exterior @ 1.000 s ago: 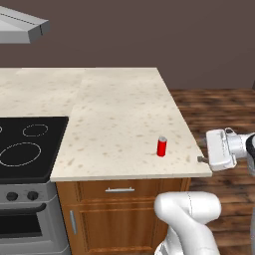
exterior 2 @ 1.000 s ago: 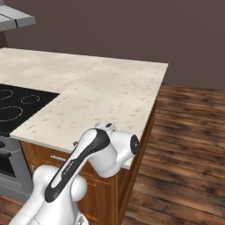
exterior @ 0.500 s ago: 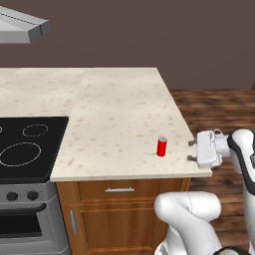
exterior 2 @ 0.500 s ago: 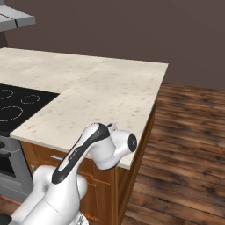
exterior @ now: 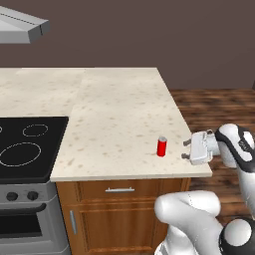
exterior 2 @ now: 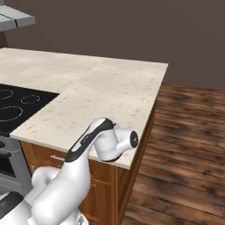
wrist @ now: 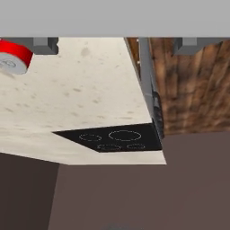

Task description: Pick the can, can from the counter and place them in the open cabinet.

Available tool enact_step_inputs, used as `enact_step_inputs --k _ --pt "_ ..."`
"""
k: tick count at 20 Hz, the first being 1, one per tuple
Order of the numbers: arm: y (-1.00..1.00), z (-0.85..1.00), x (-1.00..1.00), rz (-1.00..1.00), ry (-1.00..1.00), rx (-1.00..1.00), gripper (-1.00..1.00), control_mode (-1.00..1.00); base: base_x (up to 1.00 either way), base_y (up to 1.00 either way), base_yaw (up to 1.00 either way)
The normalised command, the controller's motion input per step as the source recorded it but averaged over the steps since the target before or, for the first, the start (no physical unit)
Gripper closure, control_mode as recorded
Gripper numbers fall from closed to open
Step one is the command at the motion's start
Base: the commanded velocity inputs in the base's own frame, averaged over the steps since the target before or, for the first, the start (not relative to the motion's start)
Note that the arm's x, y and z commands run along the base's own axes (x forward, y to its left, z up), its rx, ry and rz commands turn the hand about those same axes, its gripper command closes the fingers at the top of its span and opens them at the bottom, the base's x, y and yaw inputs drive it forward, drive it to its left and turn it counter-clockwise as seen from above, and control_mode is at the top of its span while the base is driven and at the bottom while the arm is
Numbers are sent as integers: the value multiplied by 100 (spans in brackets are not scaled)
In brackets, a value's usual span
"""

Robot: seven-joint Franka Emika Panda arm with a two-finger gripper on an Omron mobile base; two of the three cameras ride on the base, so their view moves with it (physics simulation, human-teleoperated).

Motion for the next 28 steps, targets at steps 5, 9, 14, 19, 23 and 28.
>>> enact_step_inputs --k 5,9,14,19,23,28 --pt "-12 -21 39 0 1 0 -100 -100 0 0 0" --pt "-3 -19 31 0 0 0 -100 -100 0 0 0" --pt "0 -15 22 0 0 0 -100 -100 0 0 0" --pt "0 -13 24 0 0 0 -100 -100 0 0 0" --pt "0 -14 25 0 0 0 -100 -100 0 0 0" --pt "1 -17 15 0 0 0 -100 -100 0 0 0"
